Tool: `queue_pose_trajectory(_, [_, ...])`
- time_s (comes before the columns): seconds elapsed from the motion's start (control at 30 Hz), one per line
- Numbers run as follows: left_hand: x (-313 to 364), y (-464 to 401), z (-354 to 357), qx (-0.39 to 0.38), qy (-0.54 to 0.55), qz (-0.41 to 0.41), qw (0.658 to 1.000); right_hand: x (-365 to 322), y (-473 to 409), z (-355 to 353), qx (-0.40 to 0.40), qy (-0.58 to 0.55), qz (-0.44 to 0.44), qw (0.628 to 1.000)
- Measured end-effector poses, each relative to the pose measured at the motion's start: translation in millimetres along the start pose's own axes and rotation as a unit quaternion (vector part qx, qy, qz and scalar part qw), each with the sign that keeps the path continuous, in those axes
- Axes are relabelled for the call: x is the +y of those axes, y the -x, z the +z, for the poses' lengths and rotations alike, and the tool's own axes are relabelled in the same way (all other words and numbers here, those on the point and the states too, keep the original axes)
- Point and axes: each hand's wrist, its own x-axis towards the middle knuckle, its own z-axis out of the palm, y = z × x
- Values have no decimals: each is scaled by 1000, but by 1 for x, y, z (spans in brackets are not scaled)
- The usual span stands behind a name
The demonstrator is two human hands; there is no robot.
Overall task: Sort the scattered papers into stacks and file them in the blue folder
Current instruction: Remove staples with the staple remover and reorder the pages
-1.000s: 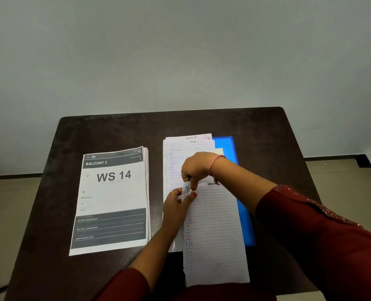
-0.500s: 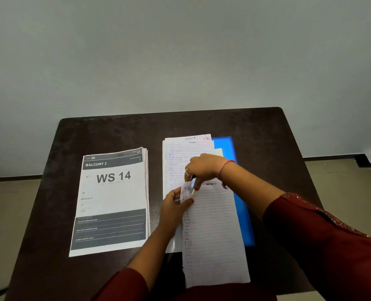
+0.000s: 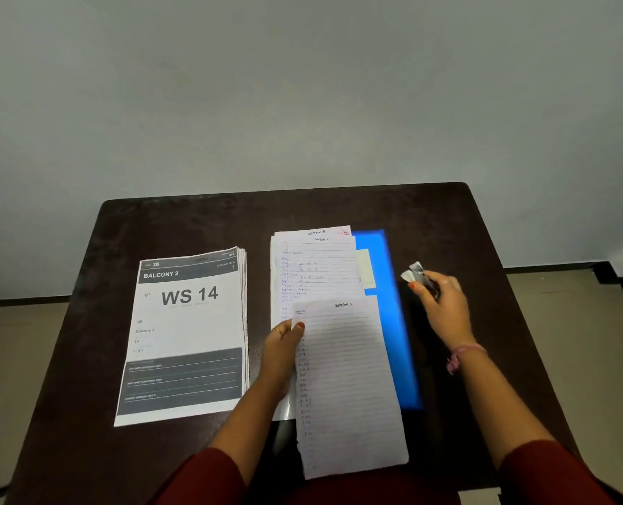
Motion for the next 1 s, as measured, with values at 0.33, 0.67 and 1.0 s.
queue_pose_trajectory(0.33, [-2, 8, 6, 32, 23, 48, 998, 59, 43, -1, 76, 112, 224, 965])
queue_pose_trajectory(0.67, [-3, 14, 8, 77, 30, 78, 994, 54, 51, 0, 58, 187, 214, 957])
queue_pose_trajectory(1.0, [1, 27, 7, 78, 47, 92, 992, 24, 74, 2, 58, 123, 59, 989])
